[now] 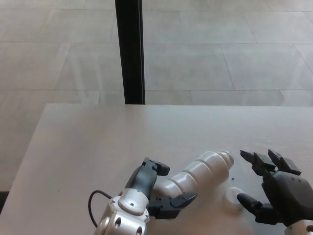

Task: The robot uses its left hand to to lift the bottle kept on the middle of the desk and tilts it towards its right hand. It then uses its right hand to rotate its cap to open it and places the bottle and cap back on the desk

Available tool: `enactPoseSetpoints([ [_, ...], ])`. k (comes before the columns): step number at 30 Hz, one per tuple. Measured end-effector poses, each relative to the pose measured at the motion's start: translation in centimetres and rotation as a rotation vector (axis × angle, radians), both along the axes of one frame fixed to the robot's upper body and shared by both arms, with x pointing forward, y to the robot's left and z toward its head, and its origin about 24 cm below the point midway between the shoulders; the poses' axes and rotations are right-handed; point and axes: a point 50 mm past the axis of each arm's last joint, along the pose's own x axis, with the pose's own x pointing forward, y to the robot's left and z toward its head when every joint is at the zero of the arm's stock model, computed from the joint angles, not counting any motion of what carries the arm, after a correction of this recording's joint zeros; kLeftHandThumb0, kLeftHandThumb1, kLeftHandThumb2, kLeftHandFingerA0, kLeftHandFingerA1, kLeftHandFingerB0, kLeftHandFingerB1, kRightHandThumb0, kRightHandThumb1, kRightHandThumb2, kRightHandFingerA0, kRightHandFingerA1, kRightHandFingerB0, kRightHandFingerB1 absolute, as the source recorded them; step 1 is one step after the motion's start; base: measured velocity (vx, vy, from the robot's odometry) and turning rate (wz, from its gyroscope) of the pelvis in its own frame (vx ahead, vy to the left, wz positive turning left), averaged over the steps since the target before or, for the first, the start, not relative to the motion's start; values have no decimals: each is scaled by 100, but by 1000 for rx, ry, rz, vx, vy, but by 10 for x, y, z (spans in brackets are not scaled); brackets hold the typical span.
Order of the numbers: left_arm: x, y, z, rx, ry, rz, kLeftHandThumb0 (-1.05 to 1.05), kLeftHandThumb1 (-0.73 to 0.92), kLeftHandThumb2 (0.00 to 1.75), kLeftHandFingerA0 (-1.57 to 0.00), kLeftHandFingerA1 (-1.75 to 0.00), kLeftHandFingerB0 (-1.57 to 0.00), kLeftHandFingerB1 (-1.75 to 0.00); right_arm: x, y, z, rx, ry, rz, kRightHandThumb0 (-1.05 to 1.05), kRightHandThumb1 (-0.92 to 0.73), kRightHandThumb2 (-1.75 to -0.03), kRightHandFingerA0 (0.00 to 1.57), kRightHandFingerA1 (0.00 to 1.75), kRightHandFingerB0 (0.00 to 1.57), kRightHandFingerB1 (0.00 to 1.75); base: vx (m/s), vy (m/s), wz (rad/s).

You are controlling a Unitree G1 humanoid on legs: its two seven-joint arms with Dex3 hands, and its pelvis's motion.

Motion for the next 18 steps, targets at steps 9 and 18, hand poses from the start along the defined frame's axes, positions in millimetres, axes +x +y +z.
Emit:
enactPoseSetpoints([
  [9, -8, -10, 4, -80, -118, -178, -99, 62, 60, 0, 0, 0, 0, 4, -1, 7, 34, -75, -6, -42, -69, -60, 3, 71, 41, 41, 0, 0, 0],
  [18, -14, -16, 3, -113, -151, -303, -98, 53, 83, 0, 0, 0, 0, 3, -6, 9, 46, -123, -17, -41, -68, -60, 5, 72, 43, 42, 0, 0, 0],
])
